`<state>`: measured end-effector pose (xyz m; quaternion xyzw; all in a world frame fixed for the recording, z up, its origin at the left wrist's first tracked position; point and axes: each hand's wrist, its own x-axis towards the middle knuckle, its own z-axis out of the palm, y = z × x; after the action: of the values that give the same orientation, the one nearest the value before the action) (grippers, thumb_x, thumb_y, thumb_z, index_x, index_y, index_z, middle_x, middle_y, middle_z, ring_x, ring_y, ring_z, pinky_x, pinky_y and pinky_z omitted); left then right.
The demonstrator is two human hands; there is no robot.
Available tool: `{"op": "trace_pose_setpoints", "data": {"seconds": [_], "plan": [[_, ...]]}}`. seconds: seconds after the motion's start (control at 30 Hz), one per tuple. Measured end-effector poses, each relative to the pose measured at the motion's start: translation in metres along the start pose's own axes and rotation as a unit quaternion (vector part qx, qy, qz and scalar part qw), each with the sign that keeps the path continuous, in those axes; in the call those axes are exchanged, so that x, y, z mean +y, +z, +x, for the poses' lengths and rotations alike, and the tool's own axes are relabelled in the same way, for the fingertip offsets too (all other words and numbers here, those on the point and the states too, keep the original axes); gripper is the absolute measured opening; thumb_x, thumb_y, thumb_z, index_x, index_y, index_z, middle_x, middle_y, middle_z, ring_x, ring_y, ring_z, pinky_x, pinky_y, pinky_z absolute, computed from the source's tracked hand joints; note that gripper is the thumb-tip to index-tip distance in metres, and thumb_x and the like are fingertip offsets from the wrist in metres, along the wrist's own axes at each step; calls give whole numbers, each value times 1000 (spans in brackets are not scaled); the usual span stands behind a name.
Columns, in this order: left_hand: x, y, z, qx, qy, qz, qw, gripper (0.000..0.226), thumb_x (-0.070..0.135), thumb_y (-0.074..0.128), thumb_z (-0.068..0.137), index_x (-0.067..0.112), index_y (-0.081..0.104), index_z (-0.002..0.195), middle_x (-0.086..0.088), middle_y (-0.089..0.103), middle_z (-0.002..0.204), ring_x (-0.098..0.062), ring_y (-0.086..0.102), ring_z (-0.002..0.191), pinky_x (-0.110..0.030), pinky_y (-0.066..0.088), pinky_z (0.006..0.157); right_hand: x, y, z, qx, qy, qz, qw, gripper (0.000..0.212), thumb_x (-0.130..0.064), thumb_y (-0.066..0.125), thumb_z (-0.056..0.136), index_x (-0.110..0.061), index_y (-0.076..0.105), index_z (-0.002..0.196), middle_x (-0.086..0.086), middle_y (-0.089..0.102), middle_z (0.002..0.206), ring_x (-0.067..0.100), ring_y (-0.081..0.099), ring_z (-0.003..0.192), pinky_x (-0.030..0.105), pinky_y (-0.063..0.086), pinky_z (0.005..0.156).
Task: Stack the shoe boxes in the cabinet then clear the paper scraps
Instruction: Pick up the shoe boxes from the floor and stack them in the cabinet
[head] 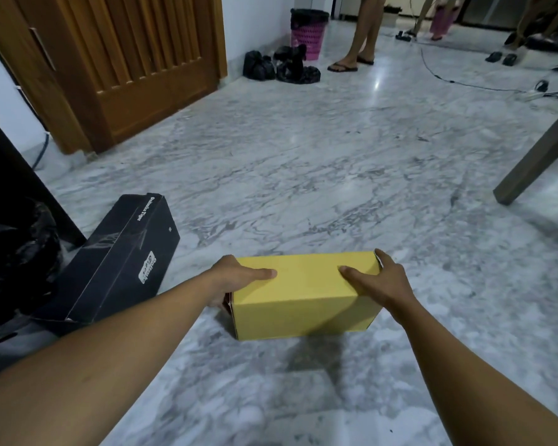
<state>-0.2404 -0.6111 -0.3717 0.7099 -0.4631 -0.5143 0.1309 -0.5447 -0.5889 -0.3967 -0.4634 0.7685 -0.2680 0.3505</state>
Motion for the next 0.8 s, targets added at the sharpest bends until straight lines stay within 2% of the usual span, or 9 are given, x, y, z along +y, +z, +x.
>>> {"op": "trace_pose_setpoints", "data": {"seconds": [0.03, 0.1, 0.23, 0.3, 0.4, 0.5, 0.6, 0.73, 0.8], "plan": [[0, -1, 0, 4, 3, 1, 1000, 59, 54, 84, 74, 18, 37, 78, 0, 48, 90, -15, 49, 75, -38, 42, 79, 0, 0, 0, -11, -2, -5, 1000, 129, -82, 74, 43, -32, 31, 154, 7, 39, 151, 34, 45, 134, 54, 46, 106], [2, -5, 0, 20, 23, 15, 999, 65, 58, 87, 65, 20, 36, 75, 1, 42, 84, -15, 47, 73, -35, 38, 78, -2, -2, -1, -14, -10, 6, 1000, 125, -81, 75, 42, -32, 36, 150, 6, 44, 147, 32, 50, 128, 52, 50, 101], [1, -12, -1, 106, 117, 26, 987, 78, 56, 94, 53, 14, 58, 108, 1, 57, 110, -20, 59, 102, -31, 48, 77, -9, 1, -15, 70, -66, 55, 994, 97, -76, 78, 53, -33, 44, 134, 1, 50, 133, 24, 56, 116, 47, 56, 89], [-3, -12, -4, 153, 156, 5, 976, 75, 50, 97, 51, 13, 61, 105, 3, 58, 113, -17, 57, 107, -31, 50, 82, -12, 9, -26, 126, -103, 54, 985, 82, -66, 81, 64, -33, 42, 127, -3, 48, 130, 18, 51, 117, 41, 51, 86], [-19, -7, -4, 173, 167, 17, 970, 73, 46, 100, 47, 12, 59, 97, 3, 59, 112, -19, 58, 114, -32, 49, 82, -4, 22, -40, 148, -121, 83, 978, 75, -57, 88, 61, -32, 41, 114, -6, 50, 119, 17, 52, 107, 38, 50, 80], [-41, -5, 4, 156, 155, 49, 974, 102, 41, 102, 44, 15, 52, 130, -3, 54, 135, -23, 49, 131, -29, 43, 89, 16, 37, -50, 123, -96, 91, 984, 78, -54, 92, 55, -27, 41, 107, -5, 52, 109, 19, 56, 98, 36, 49, 72], [-57, -4, 8, 115, 153, 72, 979, 139, 40, 103, 40, 21, 26, 155, -8, 49, 147, -26, 42, 138, -37, 45, 99, 42, 50, -58, 89, -72, 75, 991, 84, -55, 93, 50, -27, 41, 110, -4, 52, 108, 19, 58, 97, 37, 52, 73], [-78, 2, 12, 65, 177, 161, 969, 147, 38, 101, 48, 15, 8, 159, -6, 42, 150, -25, 39, 139, -35, 42, 95, 68, 56, -60, 29, -55, 60, 996, 129, -63, 93, 38, -33, 31, 147, -2, 50, 123, 18, 55, 109, 40, 54, 89], [-88, 0, 18, 47, 174, 158, 971, 151, 46, 100, 46, 16, 4, 160, -2, 35, 155, -24, 39, 140, -38, 44, 101, 71, 56, -55, -6, -57, 56, 997, 137, -64, 91, 32, -32, 31, 150, -2, 46, 129, 18, 51, 116, 41, 52, 96]]}}
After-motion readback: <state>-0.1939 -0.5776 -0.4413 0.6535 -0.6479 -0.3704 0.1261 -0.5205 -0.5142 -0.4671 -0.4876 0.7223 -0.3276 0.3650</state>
